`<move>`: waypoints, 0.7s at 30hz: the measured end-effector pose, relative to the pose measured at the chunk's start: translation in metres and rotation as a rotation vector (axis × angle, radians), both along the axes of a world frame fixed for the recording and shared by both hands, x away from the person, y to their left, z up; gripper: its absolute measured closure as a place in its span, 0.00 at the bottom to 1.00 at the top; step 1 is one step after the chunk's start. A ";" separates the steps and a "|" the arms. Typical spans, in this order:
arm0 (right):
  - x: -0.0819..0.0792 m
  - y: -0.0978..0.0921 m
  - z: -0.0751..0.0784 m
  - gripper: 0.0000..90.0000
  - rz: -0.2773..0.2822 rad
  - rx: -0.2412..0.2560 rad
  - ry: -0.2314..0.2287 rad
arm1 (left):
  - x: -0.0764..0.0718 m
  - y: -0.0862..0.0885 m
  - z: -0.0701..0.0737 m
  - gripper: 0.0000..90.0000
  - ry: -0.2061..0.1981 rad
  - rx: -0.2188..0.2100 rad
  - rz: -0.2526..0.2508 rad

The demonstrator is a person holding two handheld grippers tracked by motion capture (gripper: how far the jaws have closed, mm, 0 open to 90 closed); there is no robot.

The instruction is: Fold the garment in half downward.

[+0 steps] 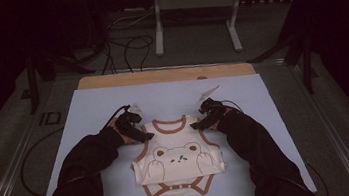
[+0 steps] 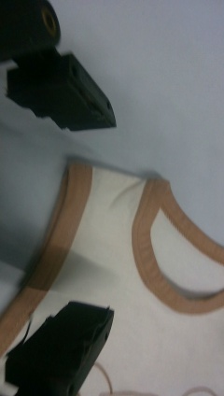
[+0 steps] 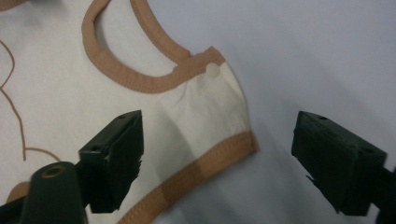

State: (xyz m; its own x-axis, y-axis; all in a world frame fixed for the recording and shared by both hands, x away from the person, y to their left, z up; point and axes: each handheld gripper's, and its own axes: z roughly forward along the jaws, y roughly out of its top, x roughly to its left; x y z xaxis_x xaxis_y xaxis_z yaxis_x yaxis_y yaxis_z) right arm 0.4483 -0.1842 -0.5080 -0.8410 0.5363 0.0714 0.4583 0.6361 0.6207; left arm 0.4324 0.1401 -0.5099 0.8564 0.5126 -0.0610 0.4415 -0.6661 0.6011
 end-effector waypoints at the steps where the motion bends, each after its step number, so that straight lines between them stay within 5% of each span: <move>1: 0.000 0.000 0.000 0.21 0.000 0.000 0.000 | 0.000 0.000 0.000 0.14 0.000 0.000 0.000; 15: 0.010 0.012 -0.009 0.30 -0.046 0.000 0.006 | 0.008 -0.002 -0.006 0.52 -0.046 -0.008 0.008; 21: 0.004 0.014 -0.007 0.49 -0.043 -0.044 -0.025 | 0.003 -0.006 -0.004 0.62 -0.027 -0.002 -0.005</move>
State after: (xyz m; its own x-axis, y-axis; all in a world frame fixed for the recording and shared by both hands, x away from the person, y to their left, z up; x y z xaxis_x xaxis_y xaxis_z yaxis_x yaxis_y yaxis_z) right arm 0.4518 -0.1705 -0.5146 -0.8181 0.5744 0.0266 0.4709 0.6427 0.6044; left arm 0.4356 0.1338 -0.5142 0.8603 0.5084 -0.0388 0.4217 -0.6667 0.6146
